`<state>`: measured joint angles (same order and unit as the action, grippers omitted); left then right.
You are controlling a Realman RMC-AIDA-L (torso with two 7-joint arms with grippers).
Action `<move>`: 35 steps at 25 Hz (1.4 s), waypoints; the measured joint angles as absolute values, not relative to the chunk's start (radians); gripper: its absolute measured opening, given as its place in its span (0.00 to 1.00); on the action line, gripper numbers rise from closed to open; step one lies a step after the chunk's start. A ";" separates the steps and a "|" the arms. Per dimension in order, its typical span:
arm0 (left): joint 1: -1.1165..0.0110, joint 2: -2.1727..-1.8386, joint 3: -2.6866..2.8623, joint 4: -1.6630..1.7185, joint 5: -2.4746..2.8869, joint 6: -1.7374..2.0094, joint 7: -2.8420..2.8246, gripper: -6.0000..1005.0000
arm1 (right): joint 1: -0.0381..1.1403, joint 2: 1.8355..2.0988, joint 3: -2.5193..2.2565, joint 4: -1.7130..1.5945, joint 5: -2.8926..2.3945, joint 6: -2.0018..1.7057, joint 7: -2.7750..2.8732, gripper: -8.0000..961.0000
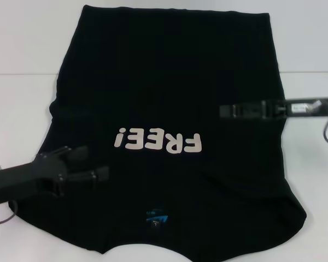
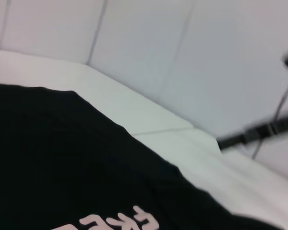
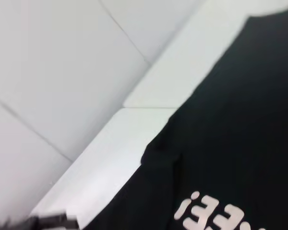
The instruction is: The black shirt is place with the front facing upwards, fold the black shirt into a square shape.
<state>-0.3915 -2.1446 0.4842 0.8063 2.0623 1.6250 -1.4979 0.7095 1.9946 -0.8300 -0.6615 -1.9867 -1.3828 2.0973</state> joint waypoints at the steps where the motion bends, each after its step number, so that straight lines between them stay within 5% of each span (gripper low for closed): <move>1: -0.395 -2.139 0.468 0.809 2.063 1.636 -1.541 0.94 | 0.683 2.000 -0.828 -0.659 -1.969 -1.393 2.023 0.35; 3: -0.402 -2.123 0.435 0.815 2.068 1.667 -1.663 0.94 | 0.643 2.014 -0.828 -0.659 -1.958 -1.404 1.902 0.60; 10: -0.422 -2.051 0.291 0.902 2.204 1.724 -2.129 0.94 | 0.520 2.094 -0.833 -0.639 -1.906 -1.474 1.432 0.87; 14: -0.425 -2.015 0.223 0.951 2.351 1.768 -2.329 0.94 | 0.519 2.092 -0.838 -0.546 -1.896 -1.456 1.309 0.94; 19: -0.461 -1.989 0.193 0.966 2.547 1.781 -2.444 0.94 | 0.526 2.093 -0.852 -0.512 -1.905 -1.423 1.220 0.94; 35: -0.468 -1.996 0.236 0.851 2.594 1.565 -2.420 0.94 | 0.538 2.091 -0.907 -0.507 -1.905 -1.419 1.212 0.94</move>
